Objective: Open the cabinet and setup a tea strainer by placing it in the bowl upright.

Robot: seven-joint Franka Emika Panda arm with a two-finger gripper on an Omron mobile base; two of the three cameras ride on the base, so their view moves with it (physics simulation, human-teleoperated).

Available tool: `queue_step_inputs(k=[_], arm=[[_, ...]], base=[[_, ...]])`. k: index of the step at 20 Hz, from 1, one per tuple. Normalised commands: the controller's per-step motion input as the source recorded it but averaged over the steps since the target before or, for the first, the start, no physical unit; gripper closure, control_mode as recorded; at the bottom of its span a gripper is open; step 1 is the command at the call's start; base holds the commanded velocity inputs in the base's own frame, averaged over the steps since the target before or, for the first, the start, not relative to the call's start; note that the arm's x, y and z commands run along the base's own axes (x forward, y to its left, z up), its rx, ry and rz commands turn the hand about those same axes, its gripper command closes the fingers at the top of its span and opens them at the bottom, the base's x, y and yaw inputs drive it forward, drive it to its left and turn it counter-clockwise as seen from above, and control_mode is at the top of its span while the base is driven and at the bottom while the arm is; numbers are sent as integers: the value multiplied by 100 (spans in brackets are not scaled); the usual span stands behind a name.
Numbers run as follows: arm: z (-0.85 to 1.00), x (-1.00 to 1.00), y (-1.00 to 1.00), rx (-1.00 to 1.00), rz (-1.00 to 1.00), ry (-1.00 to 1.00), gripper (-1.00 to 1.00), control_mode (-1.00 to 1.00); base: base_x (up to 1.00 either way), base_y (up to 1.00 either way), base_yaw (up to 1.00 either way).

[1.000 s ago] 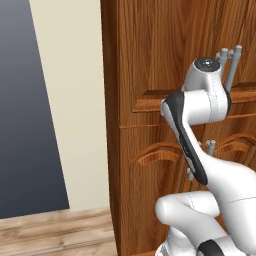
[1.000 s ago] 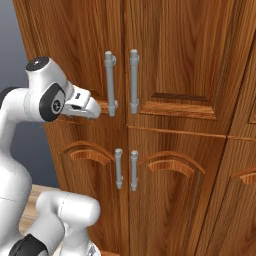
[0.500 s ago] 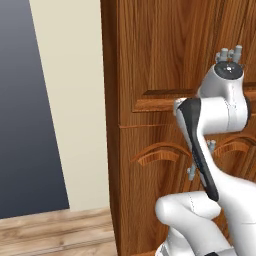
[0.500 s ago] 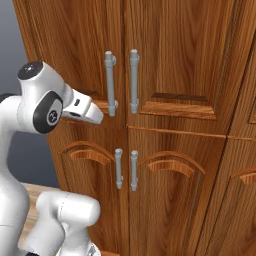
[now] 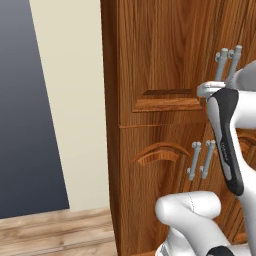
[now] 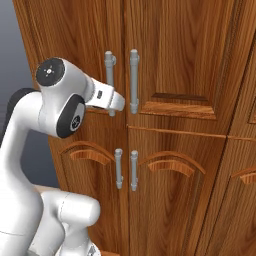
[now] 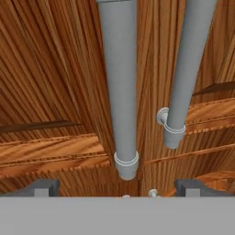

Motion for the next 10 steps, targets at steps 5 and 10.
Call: queue_step_inputs(k=[5,10], arm=[[5,17,-2,0,0,0,-100,-100],[0,16,-1,-5,0,0,-100,-100]], base=[[0,0,0],[0,0,0]])
